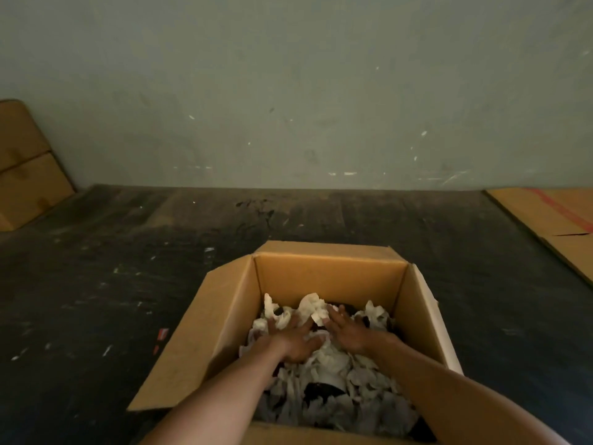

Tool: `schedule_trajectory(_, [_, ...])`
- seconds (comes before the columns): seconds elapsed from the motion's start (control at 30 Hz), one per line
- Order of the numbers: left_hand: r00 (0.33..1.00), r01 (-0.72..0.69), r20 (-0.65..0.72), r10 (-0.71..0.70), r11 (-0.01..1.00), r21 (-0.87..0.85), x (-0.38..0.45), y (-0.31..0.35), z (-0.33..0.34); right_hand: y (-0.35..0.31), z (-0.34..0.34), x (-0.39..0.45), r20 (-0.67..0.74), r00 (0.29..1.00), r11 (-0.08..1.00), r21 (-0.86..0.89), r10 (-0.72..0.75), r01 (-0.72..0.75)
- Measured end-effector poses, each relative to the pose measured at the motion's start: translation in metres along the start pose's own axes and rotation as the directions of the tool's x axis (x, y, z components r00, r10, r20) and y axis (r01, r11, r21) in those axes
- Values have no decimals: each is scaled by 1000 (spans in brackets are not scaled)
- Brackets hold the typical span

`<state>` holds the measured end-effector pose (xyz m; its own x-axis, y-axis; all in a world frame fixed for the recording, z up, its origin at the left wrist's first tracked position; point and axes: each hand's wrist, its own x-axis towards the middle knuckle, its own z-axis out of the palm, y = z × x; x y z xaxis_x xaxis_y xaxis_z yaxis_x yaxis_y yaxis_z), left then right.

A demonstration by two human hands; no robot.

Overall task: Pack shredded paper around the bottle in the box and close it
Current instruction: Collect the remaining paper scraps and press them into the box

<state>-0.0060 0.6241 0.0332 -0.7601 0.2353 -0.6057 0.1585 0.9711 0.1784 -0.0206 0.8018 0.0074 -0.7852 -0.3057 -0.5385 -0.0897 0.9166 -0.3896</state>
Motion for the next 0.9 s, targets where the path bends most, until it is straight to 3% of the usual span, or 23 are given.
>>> schedule_trajectory(0.2, [998, 28, -59, -29, 999, -25, -31, -7, -27, -12, -67, -51, -96, 995, 998, 59, 32, -26])
schedule_trajectory(0.3, [997, -27, -66, 27, 1000, 5, -48, -11, -26, -15, -56, -76, 52, 996, 991, -120, 67, -60])
schedule_trajectory(0.4, [999, -13, 50, 12, 1000, 20, -60, -9, -5, -18, -8, -89, 263, 954, 976, -196, 147, -96])
schedule_trajectory(0.5, [994, -50, 97, 43, 996, 71, -69, -2, 6, -27, 9, -92, 229, 963, 941, -334, 139, -57])
schedule_trajectory(0.57, [996, -50, 82, 44, 996, 70, -73, -2, 1, -33, -7, -100, 193, 973, 942, -329, 128, -59])
schedule_trajectory(0.73, [994, -8, -110, 15, 998, 67, -87, -14, -4, -40, -54, -125, 89, 995, 954, -300, 53, -24])
schedule_trajectory(0.8, [989, 39, -146, -21, 992, 121, -92, -18, 4, -41, -46, -134, 134, 990, 970, -241, 45, -12])
schedule_trajectory(0.9, [1000, -21, -9, 23, 989, 145, -96, -19, 24, -36, -5, -135, 295, 952, 969, -247, 79, -4])
